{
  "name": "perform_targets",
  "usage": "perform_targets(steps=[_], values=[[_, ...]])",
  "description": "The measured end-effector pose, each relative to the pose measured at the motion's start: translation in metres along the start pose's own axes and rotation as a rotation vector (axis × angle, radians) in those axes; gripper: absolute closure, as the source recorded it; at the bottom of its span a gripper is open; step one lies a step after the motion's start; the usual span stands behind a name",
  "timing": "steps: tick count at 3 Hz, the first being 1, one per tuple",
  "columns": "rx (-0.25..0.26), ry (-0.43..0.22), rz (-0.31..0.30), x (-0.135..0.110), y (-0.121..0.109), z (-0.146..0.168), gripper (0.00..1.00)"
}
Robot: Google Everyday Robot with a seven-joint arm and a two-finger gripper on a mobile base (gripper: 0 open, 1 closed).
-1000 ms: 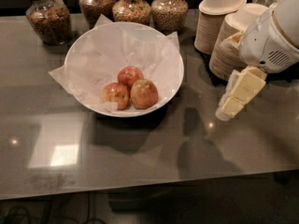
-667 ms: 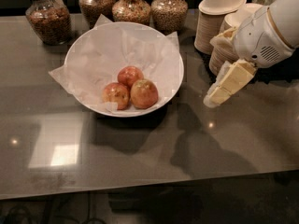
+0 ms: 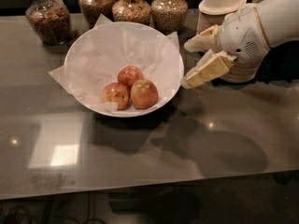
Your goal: Pick apple from white bowl
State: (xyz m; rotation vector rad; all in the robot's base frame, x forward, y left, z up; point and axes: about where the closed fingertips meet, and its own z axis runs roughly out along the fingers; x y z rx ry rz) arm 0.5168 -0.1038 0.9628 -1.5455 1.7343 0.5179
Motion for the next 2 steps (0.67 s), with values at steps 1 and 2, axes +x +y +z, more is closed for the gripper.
perform_targets(steps=[1, 2], values=[[-0.054, -0.046, -0.04, -0.016, 0.001, 0.02, 0.28], [-0.109, -0.049, -0.071, -0.024, 0.005, 0.043, 0.23]])
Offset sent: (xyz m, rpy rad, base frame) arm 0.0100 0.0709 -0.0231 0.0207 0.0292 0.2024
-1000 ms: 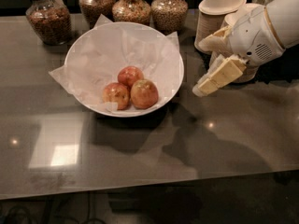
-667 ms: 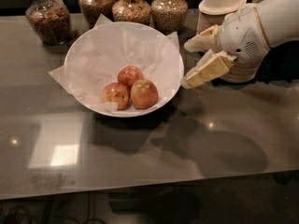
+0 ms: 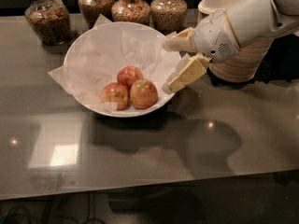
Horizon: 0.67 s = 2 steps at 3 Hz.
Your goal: Pick apple from white bowl
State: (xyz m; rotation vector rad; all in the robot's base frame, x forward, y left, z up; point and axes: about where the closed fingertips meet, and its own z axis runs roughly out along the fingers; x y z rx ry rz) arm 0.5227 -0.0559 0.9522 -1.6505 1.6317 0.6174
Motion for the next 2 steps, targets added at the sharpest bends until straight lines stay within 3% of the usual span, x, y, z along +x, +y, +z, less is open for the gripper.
perform_targets(steps=[2], values=[[-0.082, 0.003, -0.026, -0.012, -0.007, 0.038, 0.25]])
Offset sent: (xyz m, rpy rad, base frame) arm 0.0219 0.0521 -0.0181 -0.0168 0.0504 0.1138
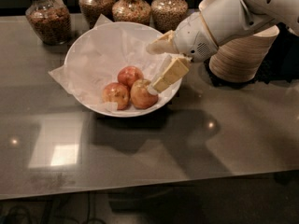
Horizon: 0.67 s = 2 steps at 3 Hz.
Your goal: Pick apple from white bowl
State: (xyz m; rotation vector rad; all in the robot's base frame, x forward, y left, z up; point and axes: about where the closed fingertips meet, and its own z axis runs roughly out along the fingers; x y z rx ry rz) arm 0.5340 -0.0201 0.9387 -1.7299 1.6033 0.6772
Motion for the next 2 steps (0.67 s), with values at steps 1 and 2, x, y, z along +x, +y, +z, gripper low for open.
perform_targets(steps=[1, 2], values=[[-0.04, 0.0, 0.018, 0.003, -0.004, 0.017, 0.26], [-0.063, 0.002, 0.06, 0.014, -0.008, 0.031, 0.28]])
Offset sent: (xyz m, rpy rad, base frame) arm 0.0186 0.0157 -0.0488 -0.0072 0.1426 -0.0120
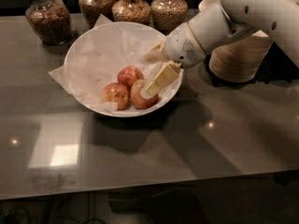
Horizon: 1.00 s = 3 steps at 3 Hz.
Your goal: Pick apple from white bowl
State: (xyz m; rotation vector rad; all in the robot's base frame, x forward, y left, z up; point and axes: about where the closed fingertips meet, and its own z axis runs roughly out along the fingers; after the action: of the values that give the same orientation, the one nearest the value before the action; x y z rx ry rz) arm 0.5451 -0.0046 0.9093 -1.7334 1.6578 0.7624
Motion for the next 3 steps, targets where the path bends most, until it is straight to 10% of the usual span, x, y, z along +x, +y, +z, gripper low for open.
perform_targets(steps=[3], values=[[-0.043, 0.002, 0.11, 0.029, 0.011, 0.025, 0.29]])
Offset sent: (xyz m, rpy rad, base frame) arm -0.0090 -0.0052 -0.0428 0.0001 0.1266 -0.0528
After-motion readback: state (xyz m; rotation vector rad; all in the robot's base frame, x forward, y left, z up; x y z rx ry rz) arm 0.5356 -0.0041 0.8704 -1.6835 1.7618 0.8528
